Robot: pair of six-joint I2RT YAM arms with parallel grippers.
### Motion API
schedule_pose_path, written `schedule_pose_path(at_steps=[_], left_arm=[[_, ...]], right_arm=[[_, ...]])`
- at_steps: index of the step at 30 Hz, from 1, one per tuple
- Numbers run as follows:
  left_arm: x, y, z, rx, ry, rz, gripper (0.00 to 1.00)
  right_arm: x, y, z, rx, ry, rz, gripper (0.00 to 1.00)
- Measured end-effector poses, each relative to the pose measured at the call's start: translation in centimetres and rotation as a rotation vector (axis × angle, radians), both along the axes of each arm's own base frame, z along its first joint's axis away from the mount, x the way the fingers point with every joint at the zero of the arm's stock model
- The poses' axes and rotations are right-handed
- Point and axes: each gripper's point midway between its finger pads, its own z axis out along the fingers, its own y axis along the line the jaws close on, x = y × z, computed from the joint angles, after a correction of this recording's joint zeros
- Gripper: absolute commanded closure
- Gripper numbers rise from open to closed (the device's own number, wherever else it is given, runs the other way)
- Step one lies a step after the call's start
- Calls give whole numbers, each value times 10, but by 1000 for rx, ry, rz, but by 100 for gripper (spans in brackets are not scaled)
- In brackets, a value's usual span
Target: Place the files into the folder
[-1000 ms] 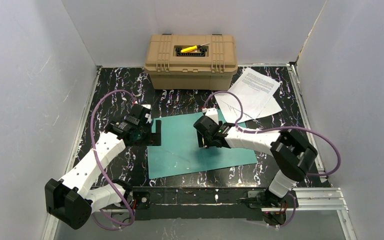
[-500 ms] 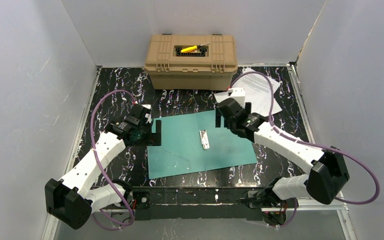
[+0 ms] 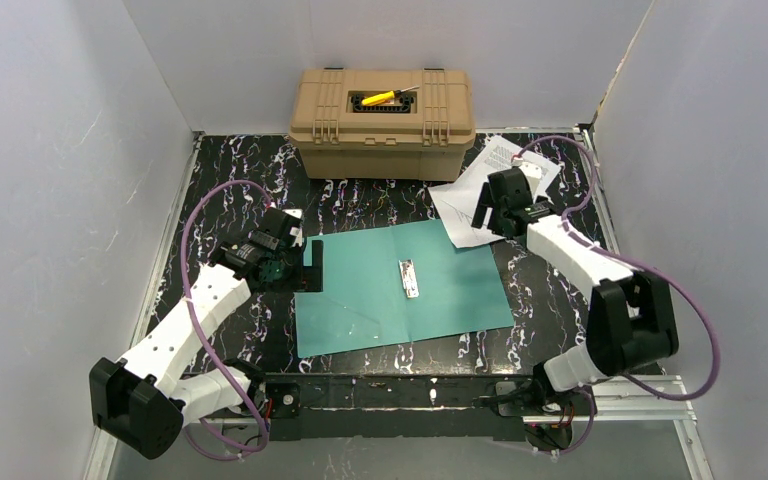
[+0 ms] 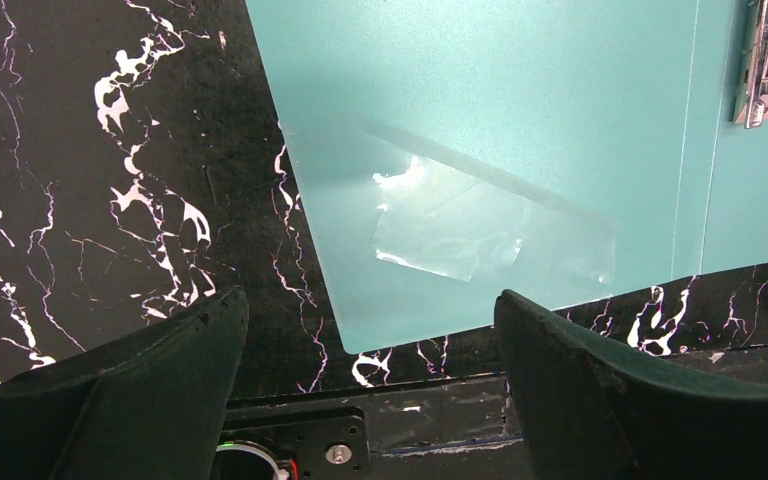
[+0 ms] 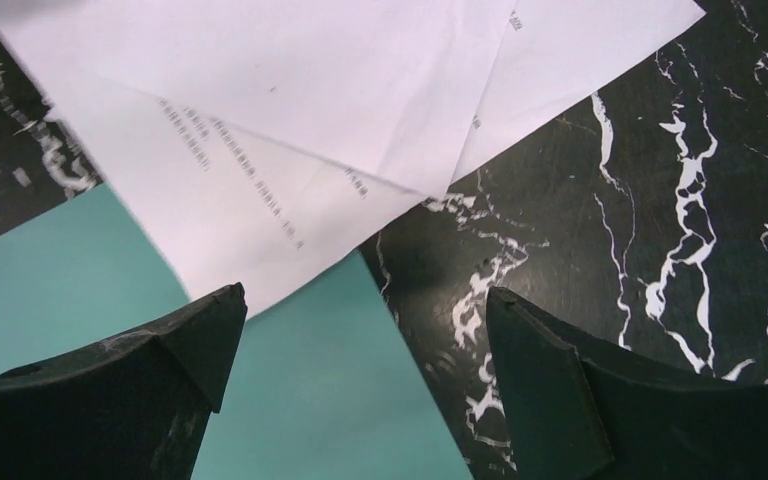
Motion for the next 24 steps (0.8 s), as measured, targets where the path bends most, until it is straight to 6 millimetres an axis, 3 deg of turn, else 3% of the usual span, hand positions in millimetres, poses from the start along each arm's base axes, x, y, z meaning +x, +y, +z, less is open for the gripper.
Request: schedule_pose_path(at_steps=[9, 24], left_arm=[[-1, -1, 2, -11, -7, -3, 7], [-1, -1, 2, -12, -7, -4, 7]], right_arm=[[29, -42, -64, 121, 118, -134, 1], [65, -51, -89, 291, 88, -183, 1]])
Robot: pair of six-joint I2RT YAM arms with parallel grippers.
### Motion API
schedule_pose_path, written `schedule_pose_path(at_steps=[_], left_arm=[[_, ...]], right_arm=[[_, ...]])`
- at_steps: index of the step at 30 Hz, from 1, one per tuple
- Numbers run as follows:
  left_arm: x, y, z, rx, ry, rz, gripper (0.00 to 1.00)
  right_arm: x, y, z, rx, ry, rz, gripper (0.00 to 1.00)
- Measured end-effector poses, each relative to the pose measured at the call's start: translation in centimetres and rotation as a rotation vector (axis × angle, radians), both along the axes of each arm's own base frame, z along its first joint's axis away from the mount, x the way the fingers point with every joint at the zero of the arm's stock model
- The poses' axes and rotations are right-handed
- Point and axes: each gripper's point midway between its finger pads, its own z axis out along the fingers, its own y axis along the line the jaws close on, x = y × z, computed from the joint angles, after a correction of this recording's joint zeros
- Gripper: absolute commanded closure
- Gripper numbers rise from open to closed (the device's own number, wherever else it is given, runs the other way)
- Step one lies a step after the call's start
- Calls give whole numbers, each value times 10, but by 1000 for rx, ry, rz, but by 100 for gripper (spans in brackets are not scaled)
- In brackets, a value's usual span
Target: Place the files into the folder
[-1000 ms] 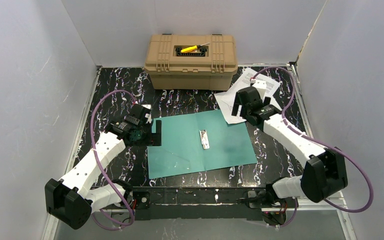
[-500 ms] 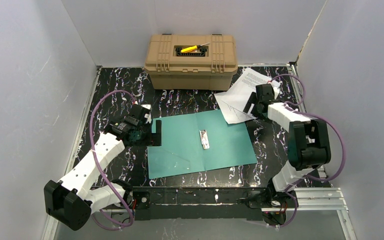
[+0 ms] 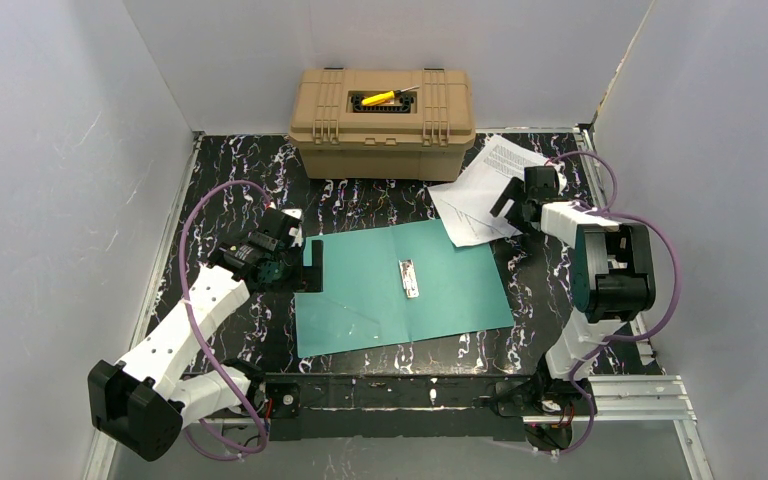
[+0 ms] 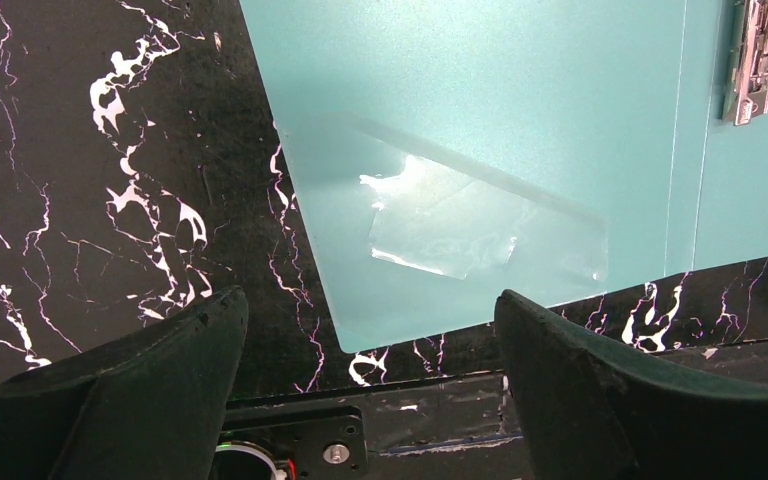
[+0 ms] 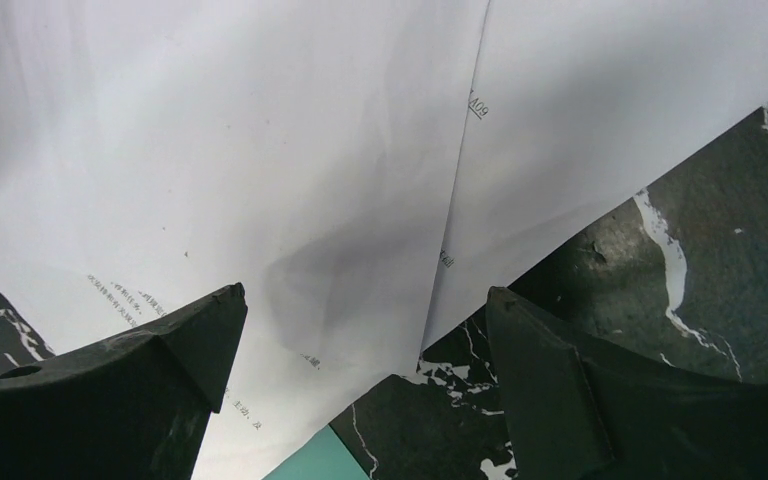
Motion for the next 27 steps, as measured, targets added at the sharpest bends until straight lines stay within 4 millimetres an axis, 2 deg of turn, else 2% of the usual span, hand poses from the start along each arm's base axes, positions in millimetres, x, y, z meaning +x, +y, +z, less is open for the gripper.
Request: schedule_pose_path(at_steps=[7, 27], left_arm=[[0, 0, 0, 0, 0, 0, 7], [0, 0, 0, 0, 0, 0, 7]], right_arm=[[11, 3, 3, 42, -42, -3, 4], [14, 4, 8, 62, -59, 4, 6]])
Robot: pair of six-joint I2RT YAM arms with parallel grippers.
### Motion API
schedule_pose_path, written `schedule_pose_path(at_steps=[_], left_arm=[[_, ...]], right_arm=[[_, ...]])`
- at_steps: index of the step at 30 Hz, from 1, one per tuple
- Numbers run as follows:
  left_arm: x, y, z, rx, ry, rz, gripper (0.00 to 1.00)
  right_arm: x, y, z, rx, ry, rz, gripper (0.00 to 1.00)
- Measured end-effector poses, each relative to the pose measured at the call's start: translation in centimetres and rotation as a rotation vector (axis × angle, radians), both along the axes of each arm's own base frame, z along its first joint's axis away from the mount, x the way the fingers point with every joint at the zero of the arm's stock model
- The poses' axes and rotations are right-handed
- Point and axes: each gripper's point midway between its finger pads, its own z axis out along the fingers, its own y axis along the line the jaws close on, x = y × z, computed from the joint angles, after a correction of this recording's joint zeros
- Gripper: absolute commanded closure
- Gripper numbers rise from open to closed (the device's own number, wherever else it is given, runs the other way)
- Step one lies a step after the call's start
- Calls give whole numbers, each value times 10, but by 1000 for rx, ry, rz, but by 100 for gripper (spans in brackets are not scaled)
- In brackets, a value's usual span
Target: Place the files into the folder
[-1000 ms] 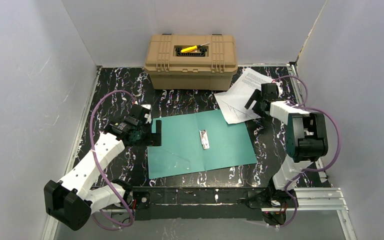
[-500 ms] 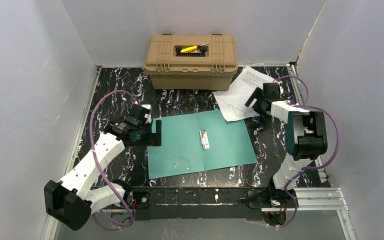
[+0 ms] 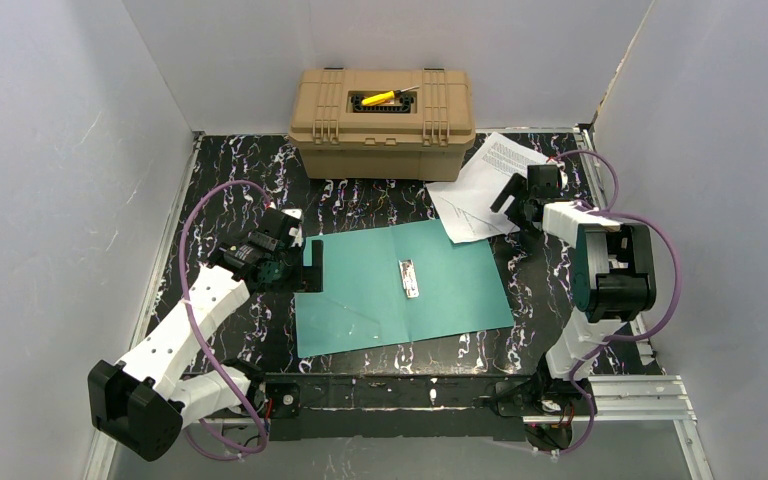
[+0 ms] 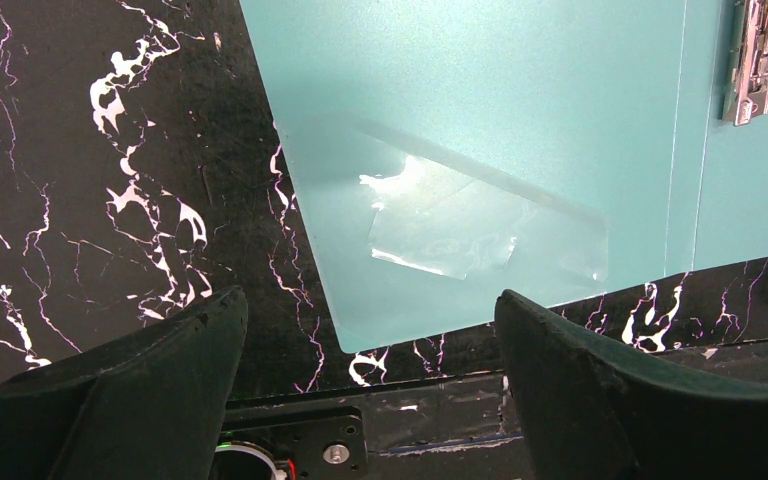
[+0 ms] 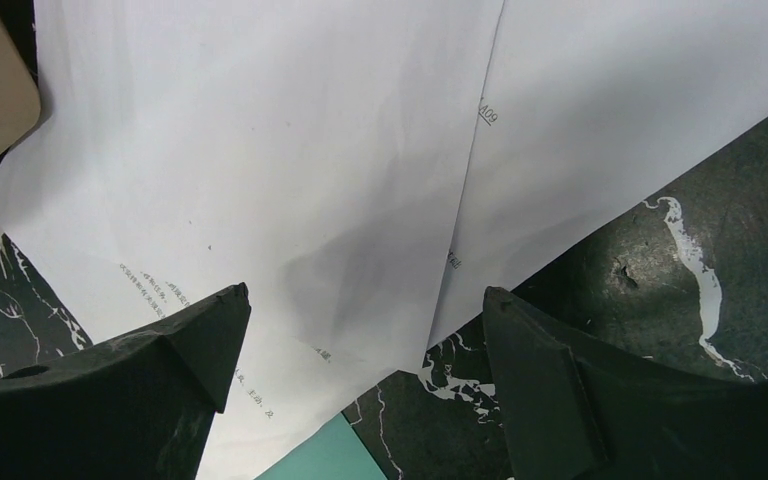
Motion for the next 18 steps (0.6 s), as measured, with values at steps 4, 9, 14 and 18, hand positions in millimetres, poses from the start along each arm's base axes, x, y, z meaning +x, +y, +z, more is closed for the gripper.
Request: schedule_pose_path(at_steps=[4, 9, 14, 18], left_arm=[[0, 0, 0, 0, 0, 0, 7], [0, 0, 0, 0, 0, 0, 7], [0, 0, 0, 0, 0, 0, 7], [0, 0, 0, 0, 0, 0, 7]], right_arm=[[3, 0, 4, 0, -16, 0, 6], [3, 0, 4, 1, -19, -1, 8], [8, 1, 7, 6, -40, -4, 11], [13, 2, 11, 17, -67, -9, 13]])
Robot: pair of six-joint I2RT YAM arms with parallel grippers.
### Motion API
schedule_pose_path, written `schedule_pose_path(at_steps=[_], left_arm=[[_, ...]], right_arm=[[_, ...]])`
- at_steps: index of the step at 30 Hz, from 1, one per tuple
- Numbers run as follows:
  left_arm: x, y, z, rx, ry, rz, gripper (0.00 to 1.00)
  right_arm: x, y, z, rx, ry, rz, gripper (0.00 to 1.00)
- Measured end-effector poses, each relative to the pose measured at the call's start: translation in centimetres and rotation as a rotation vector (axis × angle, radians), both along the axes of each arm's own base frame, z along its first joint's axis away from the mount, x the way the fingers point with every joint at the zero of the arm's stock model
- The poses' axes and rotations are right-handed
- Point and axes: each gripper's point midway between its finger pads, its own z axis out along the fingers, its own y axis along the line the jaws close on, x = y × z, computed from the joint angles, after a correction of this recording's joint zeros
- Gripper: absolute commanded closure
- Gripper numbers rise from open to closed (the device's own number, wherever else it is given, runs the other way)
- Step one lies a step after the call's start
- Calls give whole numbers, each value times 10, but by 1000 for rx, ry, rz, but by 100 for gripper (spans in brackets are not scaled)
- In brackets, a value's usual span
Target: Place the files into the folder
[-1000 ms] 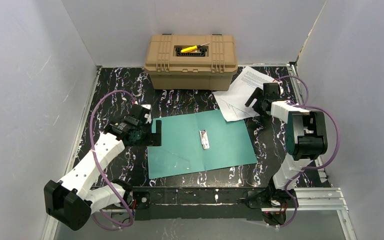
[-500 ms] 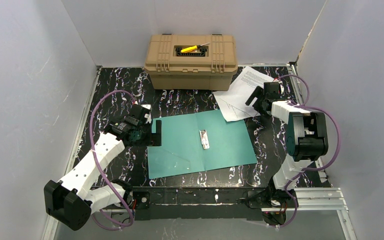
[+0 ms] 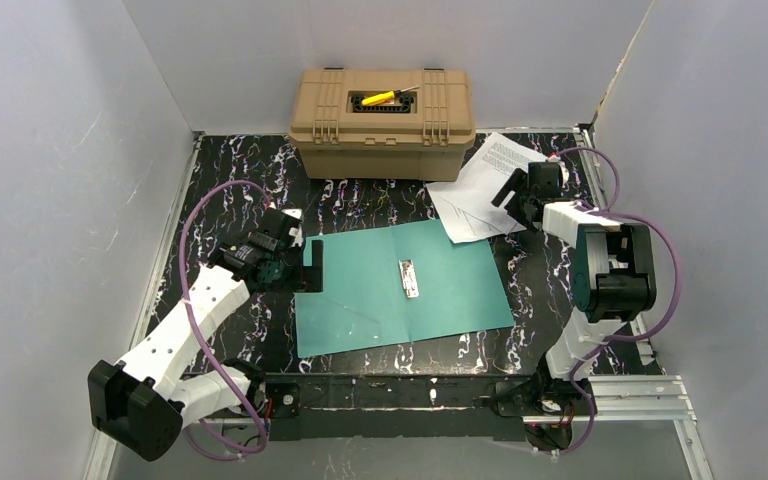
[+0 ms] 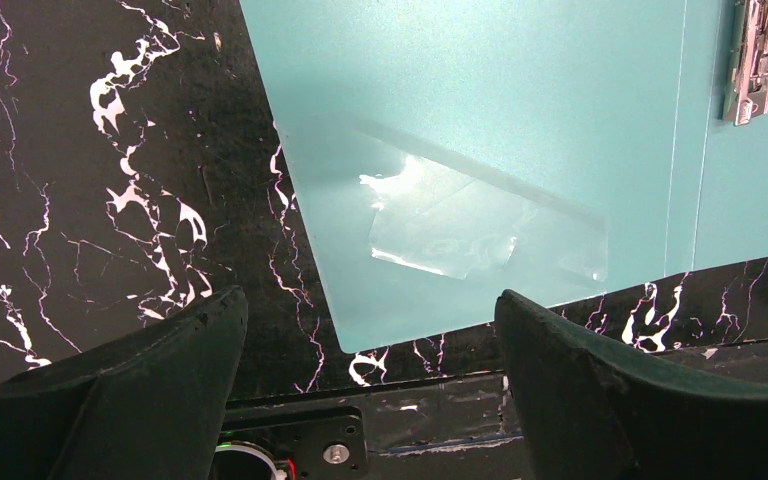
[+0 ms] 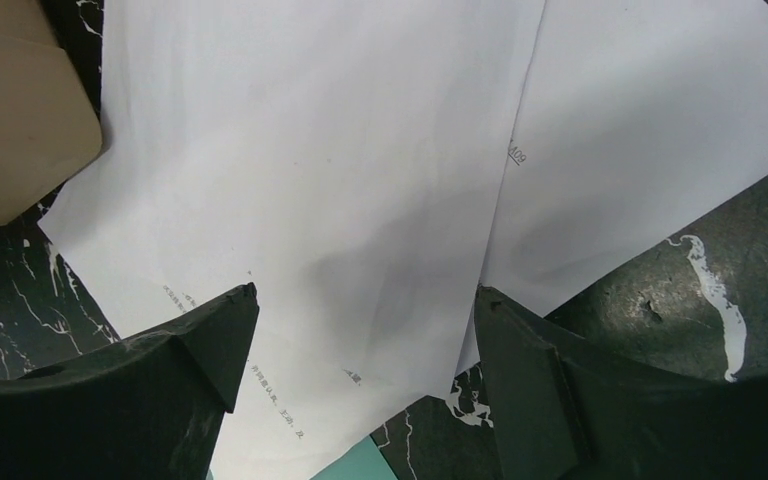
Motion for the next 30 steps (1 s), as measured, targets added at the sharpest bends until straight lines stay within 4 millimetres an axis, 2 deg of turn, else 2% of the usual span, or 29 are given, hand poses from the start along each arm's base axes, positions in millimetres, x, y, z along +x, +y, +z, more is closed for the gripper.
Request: schedule_pose_path(at_steps=[5, 15, 20, 25, 30], left_arm=[[0, 0, 0, 0, 1, 0, 7], [0, 0, -1, 3, 6, 0, 7], [0, 0, -2, 4, 7, 0, 7], [0, 0, -2, 4, 7, 0, 7], [0, 0, -2, 4, 9, 0, 7]], right_arm=[[4, 1, 2, 12, -20, -5, 14], [-3, 2, -13, 17, 9, -5, 14], [2, 4, -14, 28, -9, 0, 16], [7, 8, -14, 58, -35, 0, 19], [16, 12, -14, 91, -67, 2, 30]])
